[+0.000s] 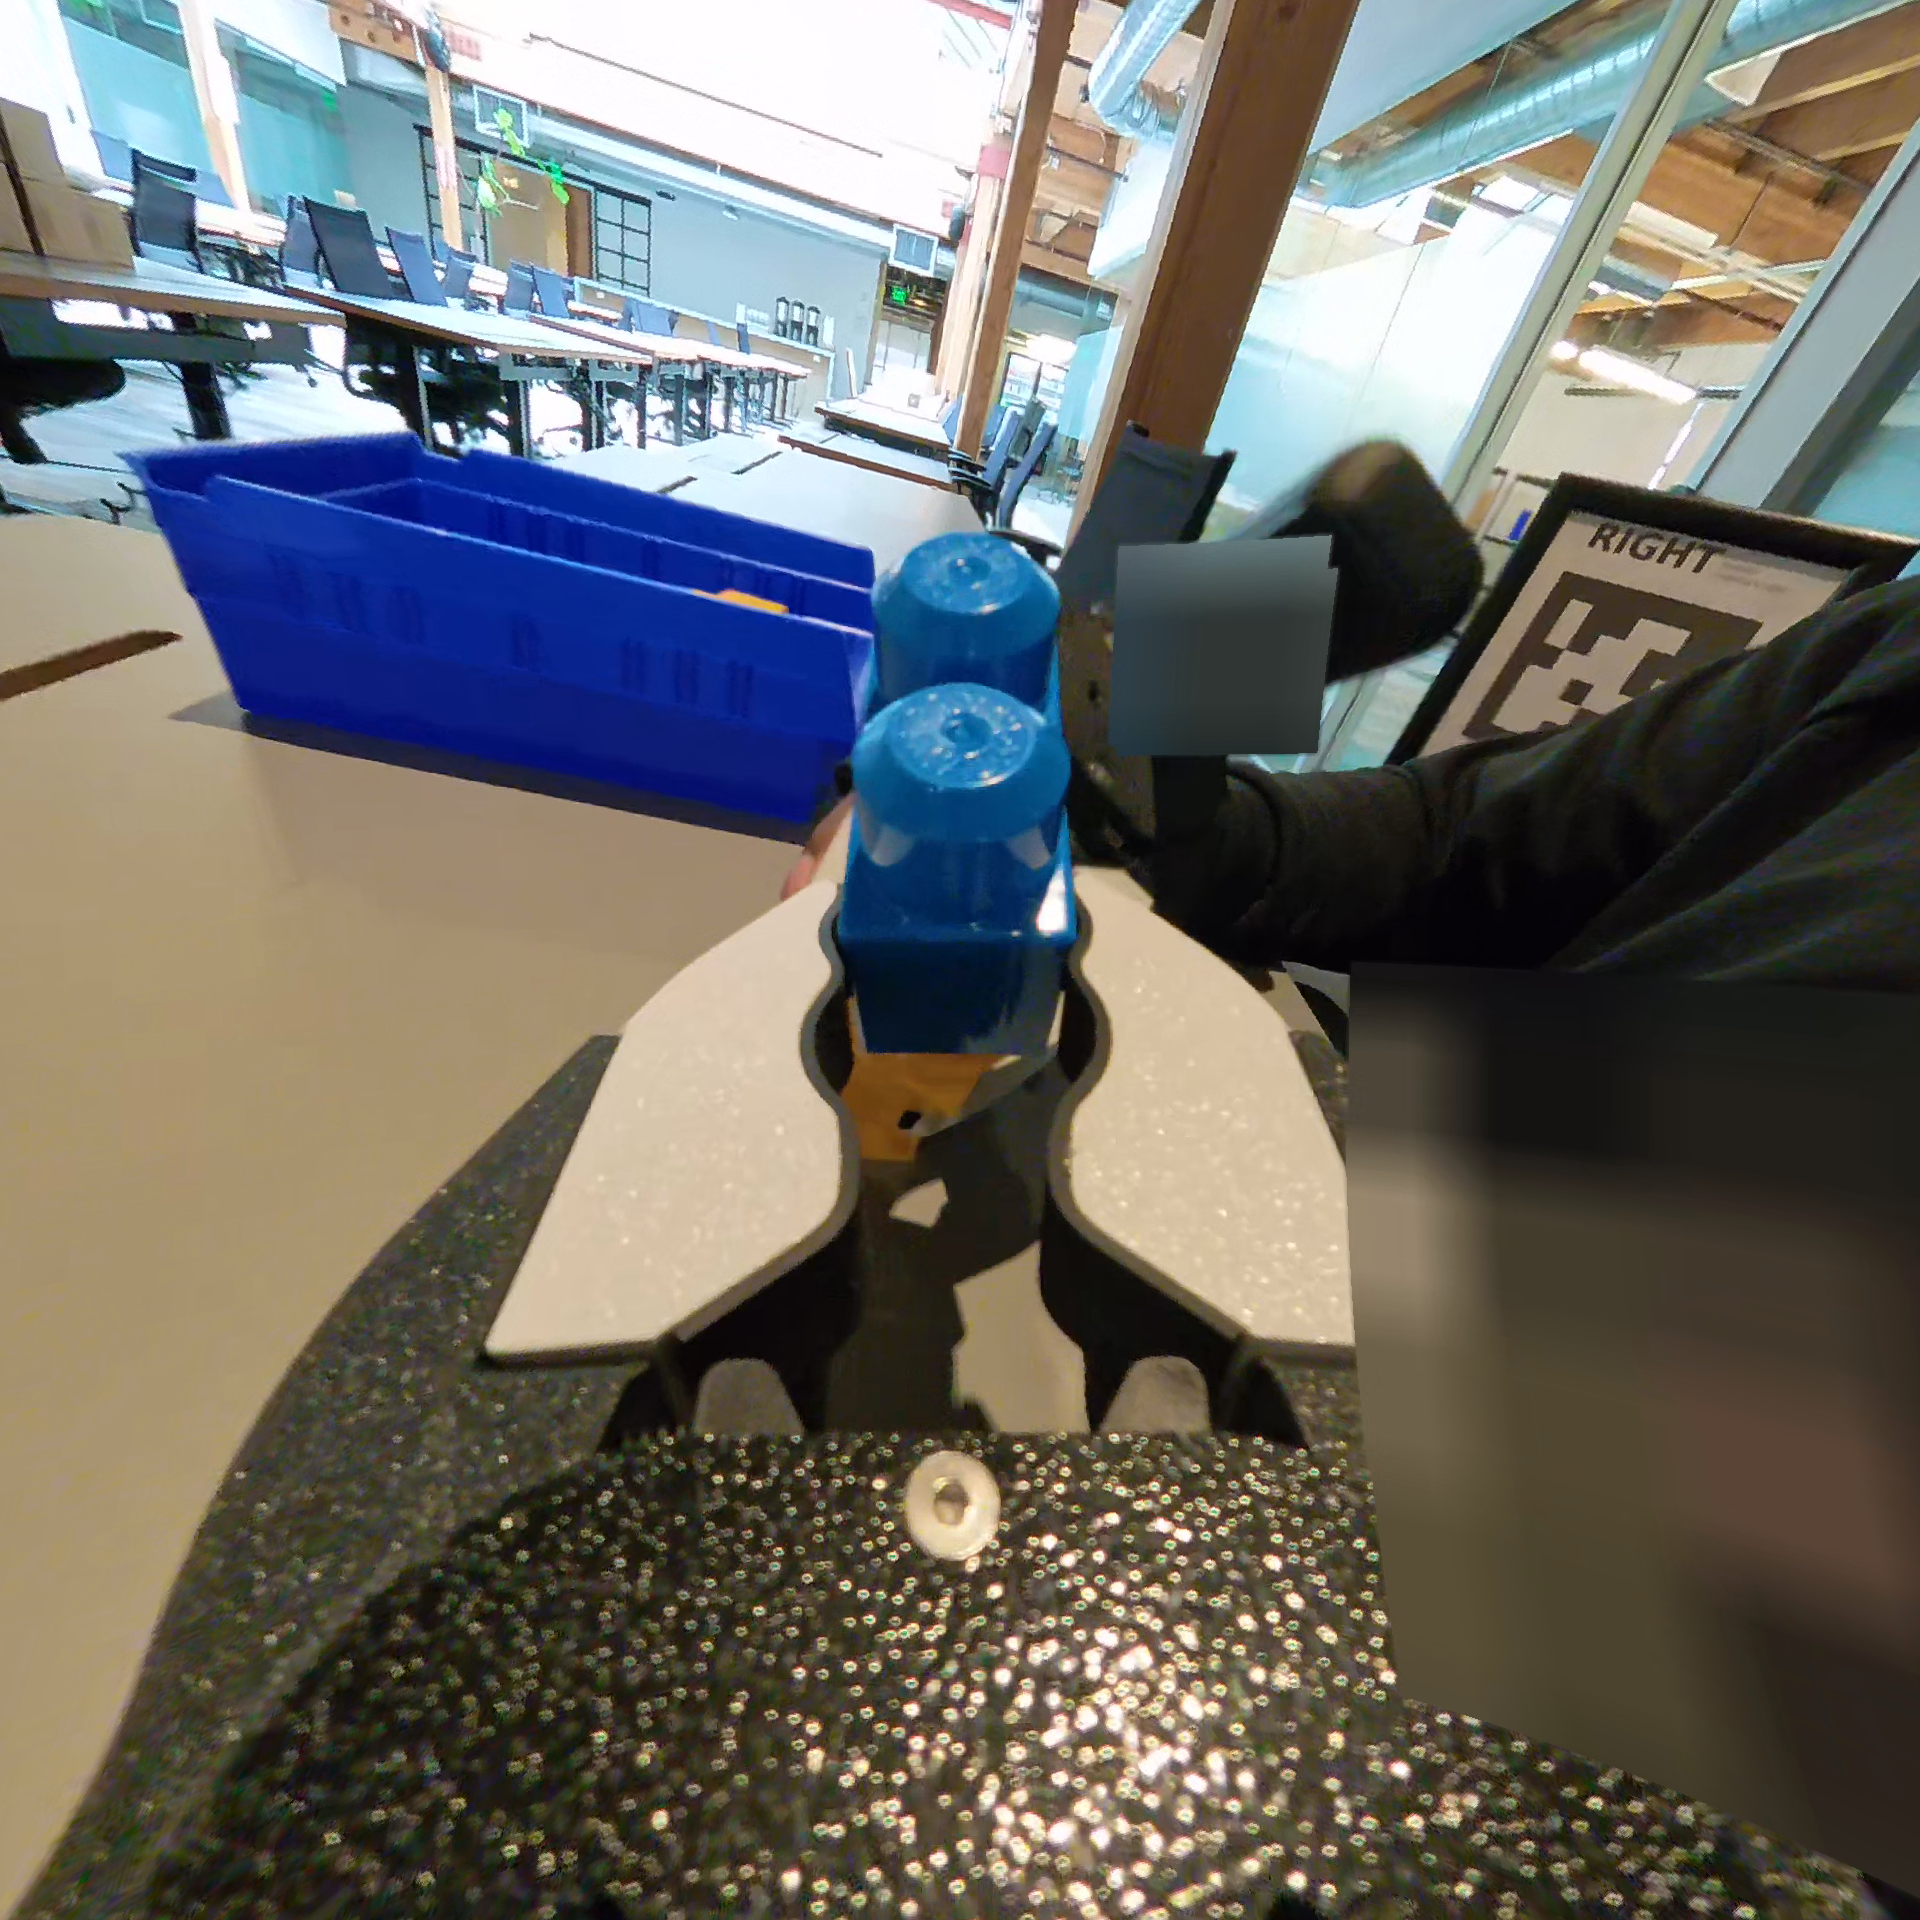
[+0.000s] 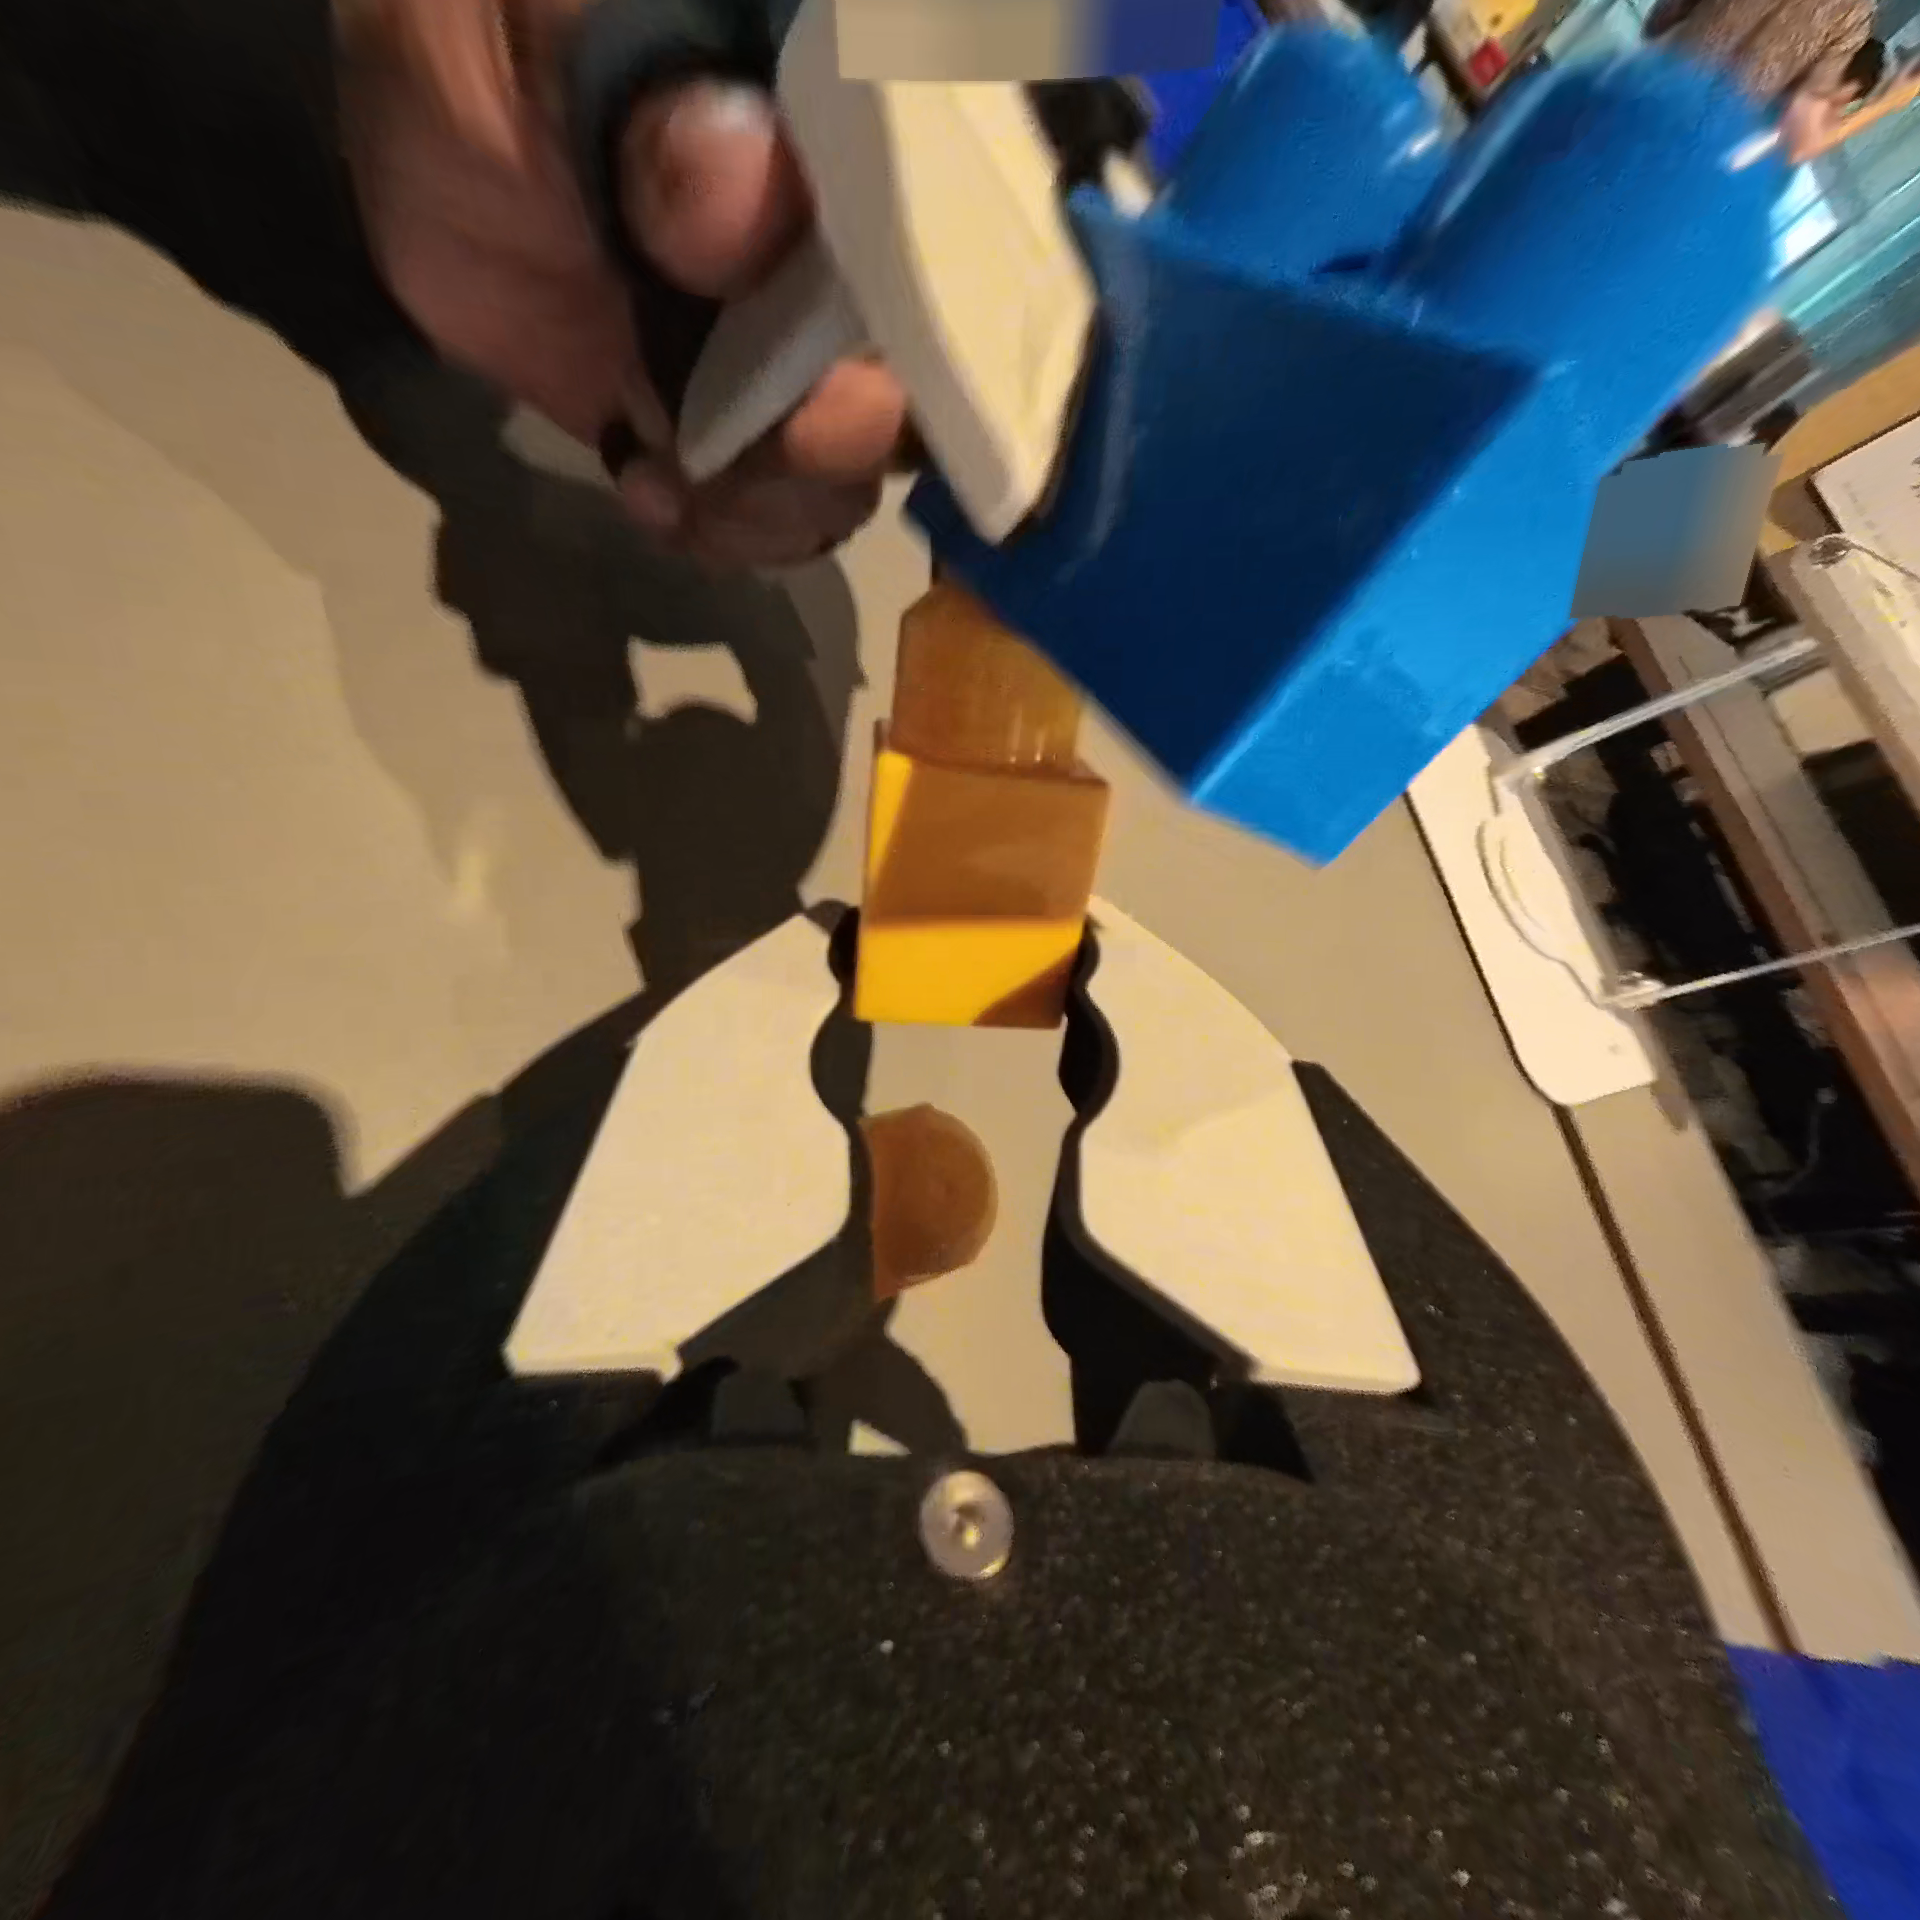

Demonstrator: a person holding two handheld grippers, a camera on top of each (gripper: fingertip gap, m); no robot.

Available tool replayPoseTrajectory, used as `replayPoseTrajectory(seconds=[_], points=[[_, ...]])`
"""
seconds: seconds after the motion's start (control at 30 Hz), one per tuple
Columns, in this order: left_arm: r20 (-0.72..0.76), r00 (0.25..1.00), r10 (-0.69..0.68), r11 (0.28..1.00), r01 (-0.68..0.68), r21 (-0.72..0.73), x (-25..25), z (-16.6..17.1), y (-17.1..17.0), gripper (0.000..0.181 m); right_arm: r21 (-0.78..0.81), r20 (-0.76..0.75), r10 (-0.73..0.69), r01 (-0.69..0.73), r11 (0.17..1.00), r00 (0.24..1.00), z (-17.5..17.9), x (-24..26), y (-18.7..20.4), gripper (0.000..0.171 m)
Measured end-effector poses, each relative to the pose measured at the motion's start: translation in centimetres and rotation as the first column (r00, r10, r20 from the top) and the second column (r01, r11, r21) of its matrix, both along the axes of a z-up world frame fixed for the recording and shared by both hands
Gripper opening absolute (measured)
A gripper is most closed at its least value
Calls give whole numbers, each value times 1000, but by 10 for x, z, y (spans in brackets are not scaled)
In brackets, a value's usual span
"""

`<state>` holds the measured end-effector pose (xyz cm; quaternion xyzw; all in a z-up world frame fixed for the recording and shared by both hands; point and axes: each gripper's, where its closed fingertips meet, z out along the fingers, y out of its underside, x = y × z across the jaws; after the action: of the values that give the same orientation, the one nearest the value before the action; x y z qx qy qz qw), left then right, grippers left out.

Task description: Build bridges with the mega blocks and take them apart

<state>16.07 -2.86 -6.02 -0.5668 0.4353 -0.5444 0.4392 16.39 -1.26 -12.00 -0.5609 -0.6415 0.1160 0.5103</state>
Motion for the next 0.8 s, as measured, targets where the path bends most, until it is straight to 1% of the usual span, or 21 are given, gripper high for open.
replayPoseTrajectory(seconds=[0.07,0.17,0.27,0.37,0.43,0.47,0.5,0.67,0.8], points=[[-13,999,32,999,-32,22,-6,3,5,36,24,34,-6,5,1000,999,-5,2,1,36],[-65,993,96,992,-91,82,-18,1,13,36,-5,2,1,-1,1000,1000,-3,0,0,37],[-82,980,183,979,-174,102,-31,2,27,36,-42,-37,4,-6,999,999,0,0,0,37],[-211,923,321,943,-291,163,-46,-14,48,35,-114,-112,12,-25,993,994,4,0,0,38],[-311,872,378,923,-326,207,-52,-30,58,35,-195,-144,27,-55,979,989,3,-1,-4,38],[-344,851,396,915,-334,225,-53,-36,60,35,-207,-143,27,-56,977,989,1,-2,-4,38],[-369,839,400,913,-333,235,-53,-41,61,35,-192,-122,29,-52,980,992,-1,-2,-4,38],[-459,794,399,913,-300,275,-46,-59,60,36,-50,101,16,-11,999,995,-30,-5,-6,38],[-489,778,394,914,-280,292,-43,-65,58,36,-16,191,-1,4,1000,982,-44,-5,-5,39]])
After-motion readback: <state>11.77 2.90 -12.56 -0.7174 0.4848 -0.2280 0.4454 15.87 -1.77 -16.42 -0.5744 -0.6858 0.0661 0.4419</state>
